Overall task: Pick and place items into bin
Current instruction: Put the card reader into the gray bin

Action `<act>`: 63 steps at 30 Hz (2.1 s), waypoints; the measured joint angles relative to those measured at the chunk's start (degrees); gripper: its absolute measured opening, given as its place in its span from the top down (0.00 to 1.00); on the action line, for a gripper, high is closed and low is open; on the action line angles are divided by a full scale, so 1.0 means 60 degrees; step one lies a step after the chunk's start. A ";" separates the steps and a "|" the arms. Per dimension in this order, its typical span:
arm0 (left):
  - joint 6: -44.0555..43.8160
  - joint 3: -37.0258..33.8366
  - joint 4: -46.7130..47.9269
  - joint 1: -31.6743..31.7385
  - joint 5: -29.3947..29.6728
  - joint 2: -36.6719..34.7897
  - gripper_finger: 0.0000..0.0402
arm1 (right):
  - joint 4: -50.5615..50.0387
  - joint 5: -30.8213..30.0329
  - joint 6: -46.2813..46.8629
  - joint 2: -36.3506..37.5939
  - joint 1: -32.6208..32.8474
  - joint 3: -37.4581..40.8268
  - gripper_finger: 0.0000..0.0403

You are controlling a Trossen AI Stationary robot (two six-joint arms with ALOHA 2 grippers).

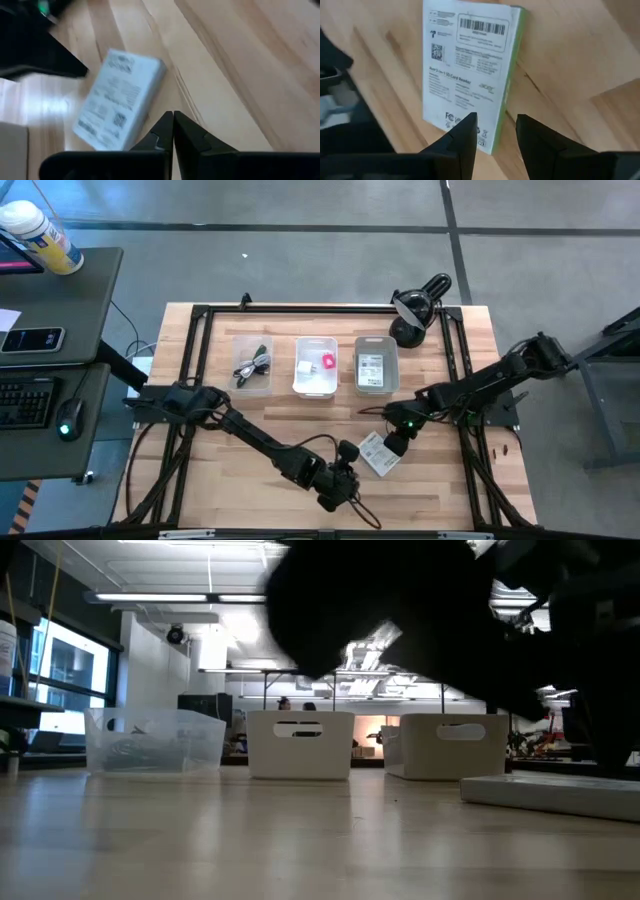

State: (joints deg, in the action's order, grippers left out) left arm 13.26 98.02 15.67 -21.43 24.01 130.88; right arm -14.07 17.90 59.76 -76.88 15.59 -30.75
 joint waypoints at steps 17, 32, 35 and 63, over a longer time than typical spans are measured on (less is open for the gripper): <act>-0.0218 0.0006 -0.0446 0.0776 -0.0801 0.0260 1.00 | 0.2358 0.0078 0.1059 0.0641 -0.0021 0.1516 0.68; -0.0328 -0.0005 -0.0757 0.0820 -0.1181 0.0585 1.00 | 0.2459 0.0373 0.0551 0.0638 -0.0539 0.1516 0.68; -0.0315 0.0010 -0.0832 0.0826 -0.1160 0.0588 1.00 | 0.2318 0.0332 0.0551 0.0635 -0.0535 0.1516 0.68; -0.0255 0.0006 -0.0786 0.1016 -0.1183 0.0785 1.00 | 0.2688 -0.0167 0.0283 0.0066 -0.0455 0.1516 0.68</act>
State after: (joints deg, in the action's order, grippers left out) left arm 11.73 98.06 10.95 -15.33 16.91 135.59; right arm 2.06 16.90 61.46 -76.49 12.86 -21.65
